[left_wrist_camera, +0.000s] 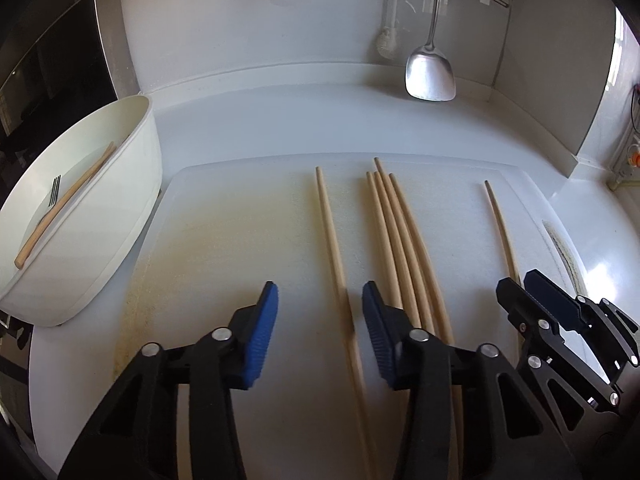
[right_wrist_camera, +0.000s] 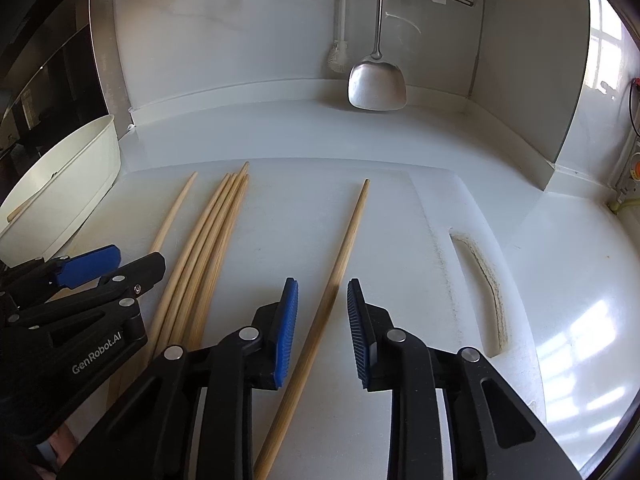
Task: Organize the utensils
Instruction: 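Close the left gripper on one chopstick while the right gripper grasps another, then carry both held chopsticks over the white basin with both grippers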
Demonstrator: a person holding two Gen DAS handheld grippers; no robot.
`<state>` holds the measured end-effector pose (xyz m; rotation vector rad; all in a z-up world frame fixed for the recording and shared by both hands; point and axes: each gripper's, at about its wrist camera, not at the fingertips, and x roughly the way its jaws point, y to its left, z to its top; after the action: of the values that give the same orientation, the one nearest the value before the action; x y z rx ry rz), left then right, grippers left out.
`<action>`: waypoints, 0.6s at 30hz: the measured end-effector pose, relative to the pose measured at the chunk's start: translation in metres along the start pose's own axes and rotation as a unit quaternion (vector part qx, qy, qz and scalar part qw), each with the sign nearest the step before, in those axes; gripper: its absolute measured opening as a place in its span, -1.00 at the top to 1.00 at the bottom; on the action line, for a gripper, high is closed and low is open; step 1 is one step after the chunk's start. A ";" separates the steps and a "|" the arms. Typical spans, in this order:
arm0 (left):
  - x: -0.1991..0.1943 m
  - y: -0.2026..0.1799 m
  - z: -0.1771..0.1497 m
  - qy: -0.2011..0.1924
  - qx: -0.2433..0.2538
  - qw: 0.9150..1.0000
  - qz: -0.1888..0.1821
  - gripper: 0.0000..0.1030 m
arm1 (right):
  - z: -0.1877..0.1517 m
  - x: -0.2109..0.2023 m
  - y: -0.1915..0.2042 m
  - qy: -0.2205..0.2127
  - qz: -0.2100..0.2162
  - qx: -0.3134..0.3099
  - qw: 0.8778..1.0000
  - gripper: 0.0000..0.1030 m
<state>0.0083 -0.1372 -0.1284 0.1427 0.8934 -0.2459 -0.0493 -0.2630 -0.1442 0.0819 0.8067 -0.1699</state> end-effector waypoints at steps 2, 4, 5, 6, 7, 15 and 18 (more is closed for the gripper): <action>-0.001 -0.003 0.000 -0.001 0.003 1.000 -0.005 0.55 | -0.001 -0.001 0.000 -0.001 -0.001 -0.001 1.000 0.79; -0.003 -0.005 -0.001 -0.002 0.005 1.000 -0.009 0.76 | -0.001 -0.001 -0.001 -0.003 0.002 0.001 1.000 0.82; -0.003 -0.006 -0.001 -0.002 0.004 1.000 -0.012 0.84 | -0.001 -0.001 -0.002 -0.003 0.004 0.002 1.000 0.83; -0.003 -0.005 -0.001 0.001 0.003 1.000 -0.019 0.86 | -0.001 -0.001 -0.002 -0.004 0.007 0.003 1.000 0.84; -0.003 -0.004 -0.001 0.000 0.001 1.000 -0.022 0.86 | -0.001 -0.001 -0.003 -0.005 0.010 0.005 1.000 0.87; -0.007 0.009 -0.002 0.011 -0.034 0.998 -0.049 0.87 | -0.002 -0.008 -0.013 -0.013 0.032 0.030 0.999 0.88; -0.015 0.011 -0.001 0.004 -0.038 0.998 -0.050 0.87 | 0.001 -0.015 -0.014 -0.021 0.037 0.032 0.999 0.88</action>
<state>0.0018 -0.1243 -0.1171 0.0288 0.9182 -0.3042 -0.0610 -0.2748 -0.1328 0.1675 0.7551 -0.1277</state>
